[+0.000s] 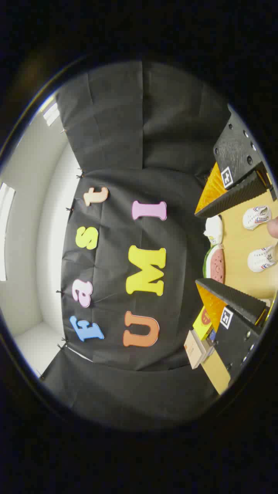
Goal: Open the storage box then place both shoes into the box .Put the left shoe in first, then the right shoe, with the right side of both shoes facing outward in a uniform manner.
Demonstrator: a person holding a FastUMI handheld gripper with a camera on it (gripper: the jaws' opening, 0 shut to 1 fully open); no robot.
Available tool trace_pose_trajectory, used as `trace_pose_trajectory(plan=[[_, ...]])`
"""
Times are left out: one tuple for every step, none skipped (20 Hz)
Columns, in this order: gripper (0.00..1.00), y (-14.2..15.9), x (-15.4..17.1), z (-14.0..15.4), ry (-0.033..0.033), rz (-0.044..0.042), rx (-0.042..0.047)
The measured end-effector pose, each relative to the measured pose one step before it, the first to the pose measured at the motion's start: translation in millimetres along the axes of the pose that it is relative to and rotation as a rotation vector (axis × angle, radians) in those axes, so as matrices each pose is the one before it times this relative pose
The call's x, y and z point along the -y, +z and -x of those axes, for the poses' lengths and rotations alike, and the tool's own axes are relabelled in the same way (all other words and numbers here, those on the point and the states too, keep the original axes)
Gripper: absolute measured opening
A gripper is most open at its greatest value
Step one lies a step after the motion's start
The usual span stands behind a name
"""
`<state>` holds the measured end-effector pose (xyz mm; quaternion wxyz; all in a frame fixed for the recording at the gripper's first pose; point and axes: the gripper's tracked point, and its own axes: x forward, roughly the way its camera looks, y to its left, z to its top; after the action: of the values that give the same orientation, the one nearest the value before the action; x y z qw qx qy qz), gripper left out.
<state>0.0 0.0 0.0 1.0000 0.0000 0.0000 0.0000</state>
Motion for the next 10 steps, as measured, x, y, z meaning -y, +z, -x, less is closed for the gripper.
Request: trace_pose_trajectory(plan=[[0.95, -0.93, -0.21, -2.28, 0.00359, -0.00666, 0.00215], [0.95, 0.43, -2.13, -1.19, 0.00532, -0.00464, 0.00159], [0.95, -0.21, -1.23, -1.43, 0.00373, 0.00098, 0.00287], [0.95, 0.25, -0.73, -0.69, 0.00446, 0.00422, 0.00278], [0.95, -0.05, -1.87, -1.65, 0.00744, 0.00249, 0.00166], [0.95, 0.41, -2.6, -0.09, 0.01492, -0.00162, 0.00269], [0.95, 0.93, -2.83, -1.4, 0.00968, -0.00231, 0.00356], [0.95, 1.28, -0.99, -1.44, 0.00512, 0.00349, 0.0028], [0.95, -0.76, -0.32, -1.37, 0.00351, 0.00389, 0.00036], [0.95, 0.86, -1.34, 0.19, 0.00609, 0.00168, 0.00249]])
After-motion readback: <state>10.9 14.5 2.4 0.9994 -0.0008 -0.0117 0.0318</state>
